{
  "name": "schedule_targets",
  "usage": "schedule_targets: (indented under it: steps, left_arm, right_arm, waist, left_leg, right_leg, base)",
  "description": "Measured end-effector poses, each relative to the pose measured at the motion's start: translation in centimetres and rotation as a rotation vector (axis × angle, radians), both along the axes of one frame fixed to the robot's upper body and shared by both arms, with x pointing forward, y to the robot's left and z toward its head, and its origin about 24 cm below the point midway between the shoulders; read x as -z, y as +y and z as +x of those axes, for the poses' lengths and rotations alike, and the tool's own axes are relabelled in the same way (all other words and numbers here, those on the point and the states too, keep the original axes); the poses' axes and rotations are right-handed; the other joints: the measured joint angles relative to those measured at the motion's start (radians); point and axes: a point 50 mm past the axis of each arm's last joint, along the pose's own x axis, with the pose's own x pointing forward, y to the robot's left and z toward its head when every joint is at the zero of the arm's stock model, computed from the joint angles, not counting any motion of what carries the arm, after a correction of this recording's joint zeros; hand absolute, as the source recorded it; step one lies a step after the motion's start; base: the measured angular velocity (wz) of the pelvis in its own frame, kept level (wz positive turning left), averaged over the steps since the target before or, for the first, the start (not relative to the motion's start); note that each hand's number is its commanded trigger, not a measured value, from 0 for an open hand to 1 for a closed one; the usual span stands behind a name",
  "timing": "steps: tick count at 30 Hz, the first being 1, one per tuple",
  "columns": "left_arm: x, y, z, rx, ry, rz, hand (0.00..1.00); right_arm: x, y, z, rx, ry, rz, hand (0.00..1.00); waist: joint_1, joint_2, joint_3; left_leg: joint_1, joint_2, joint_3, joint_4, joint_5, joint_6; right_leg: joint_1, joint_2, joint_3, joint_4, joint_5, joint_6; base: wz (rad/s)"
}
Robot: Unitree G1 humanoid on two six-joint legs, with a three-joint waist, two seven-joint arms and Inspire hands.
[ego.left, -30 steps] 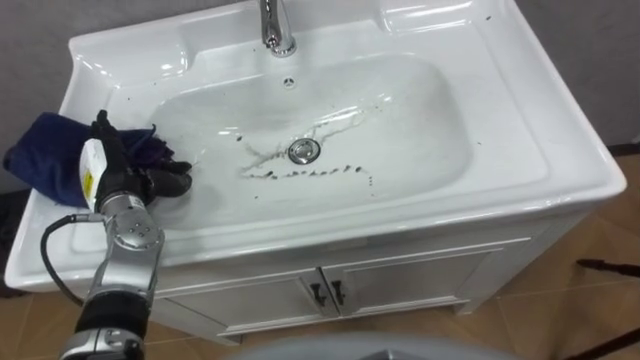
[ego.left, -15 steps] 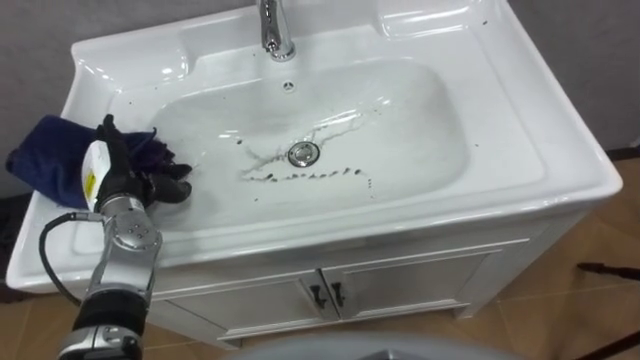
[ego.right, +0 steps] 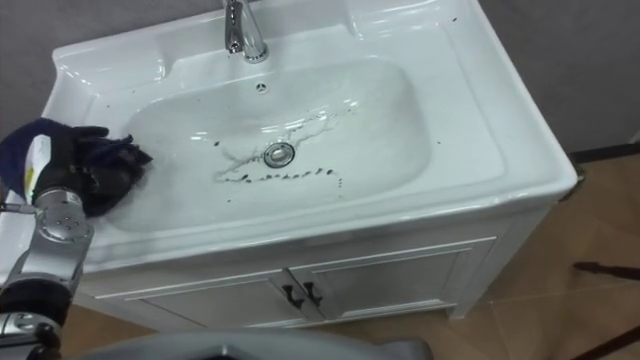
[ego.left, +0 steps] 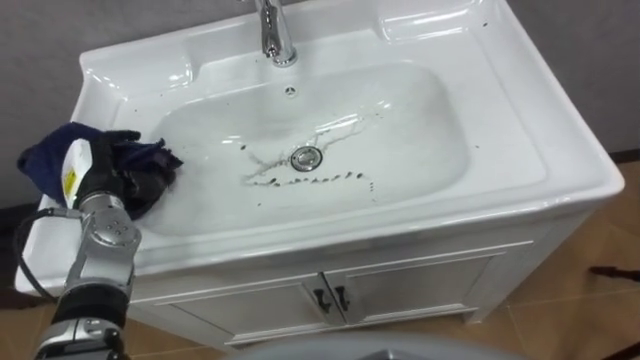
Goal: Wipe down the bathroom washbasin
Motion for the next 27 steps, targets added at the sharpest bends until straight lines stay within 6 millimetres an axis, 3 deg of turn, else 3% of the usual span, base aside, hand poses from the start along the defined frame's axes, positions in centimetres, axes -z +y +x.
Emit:
schedule_targets:
  steps: [8,15,27]
  left_arm:
    - [-0.6,1.4,0.1,-0.055,-0.016,-0.004,1.00]
    - [-0.5,1.5,0.1,-0.081,-0.030,-0.040,1.00]
    - [-1.5,1.1,1.2,-0.069,-0.095,-0.068,1.00]
  right_arm:
    - [0.0,-0.2,0.1,-0.009,0.007,-0.006,0.00]
    - [0.0,-0.3,0.7,-0.031,0.001,-0.010,0.00]
    - [0.2,0.2,1.3,-0.051,0.019,-0.005,0.00]
  waist:
    - [0.000,0.000,0.0004]
    - [0.000,-0.002,0.0020]
    - [0.000,-0.027,0.0094]
  left_leg:
    - [0.007,-0.007,0.000,-0.010,0.001,-0.002]
    - [0.009,-0.010,0.000,-0.012,0.002,-0.002]
    - [-0.012,-0.020,-0.015,0.005,0.001,-0.001]
  right_leg:
    - [0.000,-0.005,0.000,-0.001,-0.009,0.002]
    - [0.002,-0.009,-0.002,-0.001,-0.016,0.002]
    - [-0.001,-0.020,-0.026,-0.006,-0.021,0.009]
  base:
    - [0.00]
    - [0.00]
    - [0.06]
